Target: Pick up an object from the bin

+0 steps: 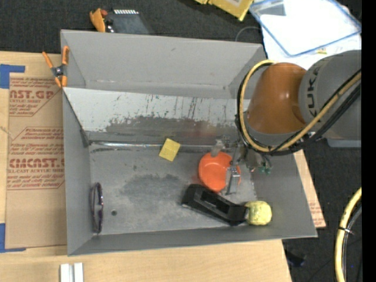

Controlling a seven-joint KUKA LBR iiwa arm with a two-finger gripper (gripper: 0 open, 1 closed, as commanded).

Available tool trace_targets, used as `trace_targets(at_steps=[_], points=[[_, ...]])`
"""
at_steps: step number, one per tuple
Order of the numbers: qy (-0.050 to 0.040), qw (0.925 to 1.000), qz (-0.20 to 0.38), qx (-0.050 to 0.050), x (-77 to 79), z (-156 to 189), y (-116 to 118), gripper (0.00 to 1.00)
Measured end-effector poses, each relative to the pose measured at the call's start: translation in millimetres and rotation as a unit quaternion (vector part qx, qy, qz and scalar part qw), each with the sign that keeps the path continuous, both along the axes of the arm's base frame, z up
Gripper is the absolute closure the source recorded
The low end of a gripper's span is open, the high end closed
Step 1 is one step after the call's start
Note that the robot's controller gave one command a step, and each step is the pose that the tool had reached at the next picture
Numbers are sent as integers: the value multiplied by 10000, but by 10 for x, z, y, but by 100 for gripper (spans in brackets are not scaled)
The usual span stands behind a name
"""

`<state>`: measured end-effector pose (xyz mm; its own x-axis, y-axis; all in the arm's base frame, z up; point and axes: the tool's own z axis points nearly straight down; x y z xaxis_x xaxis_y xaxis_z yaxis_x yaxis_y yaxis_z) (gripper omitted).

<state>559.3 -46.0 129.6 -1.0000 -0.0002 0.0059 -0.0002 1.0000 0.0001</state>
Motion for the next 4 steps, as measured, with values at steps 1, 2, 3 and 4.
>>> trace_targets(at_steps=[1, 2, 3, 4], points=[[-37, 10000, 3, -3, 20, 45, 0, 0], [-83, 9835, 1808, -9, 259, -431, 109, 0], [-94, 9730, 2307, -5, 313, -560, 116, 0], [-79, 8989, 4381, -6, -42, -365, 381, 0]])
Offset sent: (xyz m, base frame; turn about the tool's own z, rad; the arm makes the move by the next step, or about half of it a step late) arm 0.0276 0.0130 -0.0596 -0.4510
